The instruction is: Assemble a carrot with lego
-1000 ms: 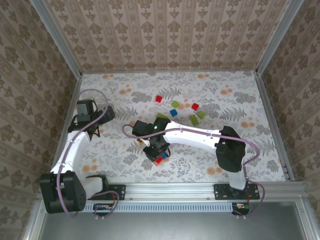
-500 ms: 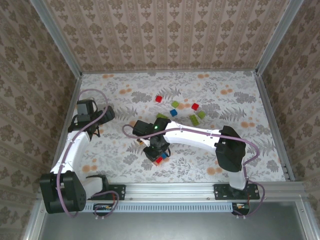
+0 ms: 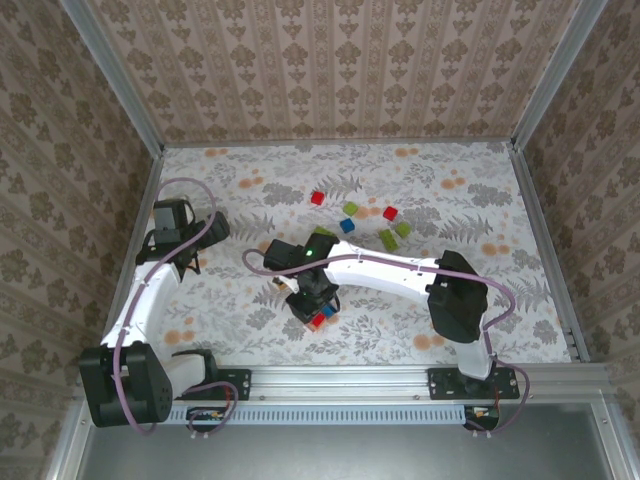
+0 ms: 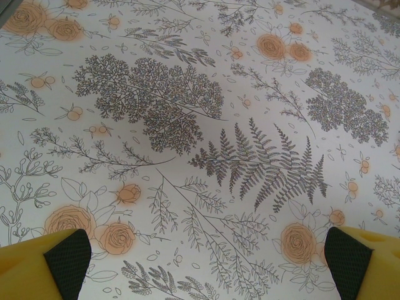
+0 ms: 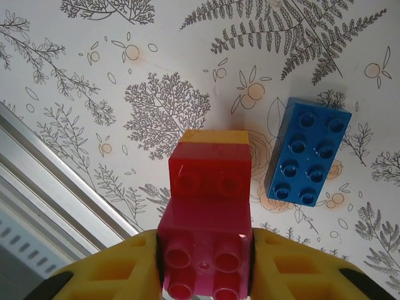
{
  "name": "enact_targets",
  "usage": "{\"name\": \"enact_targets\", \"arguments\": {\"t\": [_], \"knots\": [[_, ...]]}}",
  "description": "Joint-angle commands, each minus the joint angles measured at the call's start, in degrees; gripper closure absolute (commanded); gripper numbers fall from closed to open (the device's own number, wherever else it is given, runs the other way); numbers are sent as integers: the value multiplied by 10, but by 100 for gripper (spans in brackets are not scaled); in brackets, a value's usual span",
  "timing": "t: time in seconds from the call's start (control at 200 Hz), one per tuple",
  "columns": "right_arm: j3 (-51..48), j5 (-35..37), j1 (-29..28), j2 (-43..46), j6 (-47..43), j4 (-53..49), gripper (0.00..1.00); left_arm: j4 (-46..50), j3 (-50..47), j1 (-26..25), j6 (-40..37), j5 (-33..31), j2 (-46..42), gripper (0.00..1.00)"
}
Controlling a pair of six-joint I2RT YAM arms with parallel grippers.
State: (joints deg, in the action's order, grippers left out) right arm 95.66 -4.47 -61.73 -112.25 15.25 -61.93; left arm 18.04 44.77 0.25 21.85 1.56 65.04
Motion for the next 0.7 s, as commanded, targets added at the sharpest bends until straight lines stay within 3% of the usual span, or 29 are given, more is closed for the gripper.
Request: {"name": "enact_targets", "arguments": {"t": [0.0, 0.395, 0.695], "knots": [[17, 28, 12, -13, -12, -42, 68, 12, 16, -5, -6, 1, 3, 0], [26, 47, 83, 50, -32, -55, 68, 11, 15, -5, -5, 2, 1, 0], [21, 12, 144, 48, -64, -31, 68, 12, 16, -5, -7, 0, 2, 0]]}}
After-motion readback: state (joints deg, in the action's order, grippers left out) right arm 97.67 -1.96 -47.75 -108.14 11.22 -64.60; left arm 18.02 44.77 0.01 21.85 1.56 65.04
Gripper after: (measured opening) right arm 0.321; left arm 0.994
